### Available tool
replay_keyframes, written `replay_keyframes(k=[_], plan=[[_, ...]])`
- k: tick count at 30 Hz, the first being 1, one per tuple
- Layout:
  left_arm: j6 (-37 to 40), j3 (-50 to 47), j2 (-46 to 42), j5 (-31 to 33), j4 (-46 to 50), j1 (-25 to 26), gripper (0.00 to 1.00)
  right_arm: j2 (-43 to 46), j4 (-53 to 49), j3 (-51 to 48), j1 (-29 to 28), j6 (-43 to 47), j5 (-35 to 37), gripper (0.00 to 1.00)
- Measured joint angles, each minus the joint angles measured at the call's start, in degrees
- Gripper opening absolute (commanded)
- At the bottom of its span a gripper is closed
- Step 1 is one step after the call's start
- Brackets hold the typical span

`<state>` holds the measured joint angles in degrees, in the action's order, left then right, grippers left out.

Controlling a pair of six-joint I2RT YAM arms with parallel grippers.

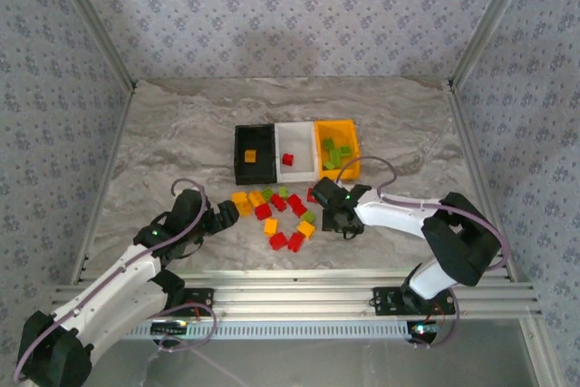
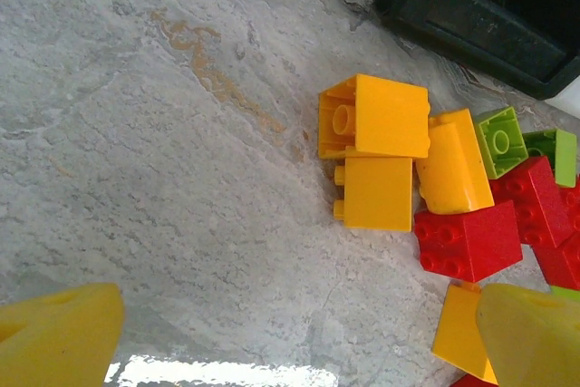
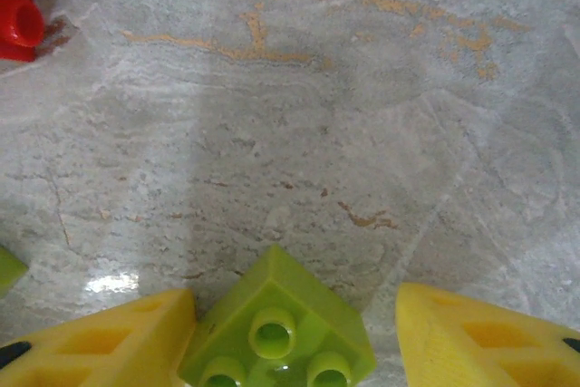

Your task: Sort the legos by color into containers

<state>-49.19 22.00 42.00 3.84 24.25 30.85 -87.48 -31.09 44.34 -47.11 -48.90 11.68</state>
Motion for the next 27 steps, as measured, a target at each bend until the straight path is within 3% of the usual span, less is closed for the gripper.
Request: replay_keyframes(k=[7,17,23,27], plan=[[0.1,-0.6,0.0,-0.4,0.0,-0.1,1.0,0.5,0.1,-0.2,-0.6,-0.8,0.6,0.42],[0.7,0.2,0.5,-1.0,0.2,-0.1,1.0,8.5,-3.7,1.5,0.1,1.7,-0.5,0.35],[1.1,1.2,0.5,-1.5,0.2,-0.1,1.0,10.4,-6.0,12.7,6.2,6.7,0.5,0.35],[1.3,2.3,1.2,-1.7,0.2,-0.1,1.0,5.3,-5.3,22.1,11.6,9.5,1.2,0.36]])
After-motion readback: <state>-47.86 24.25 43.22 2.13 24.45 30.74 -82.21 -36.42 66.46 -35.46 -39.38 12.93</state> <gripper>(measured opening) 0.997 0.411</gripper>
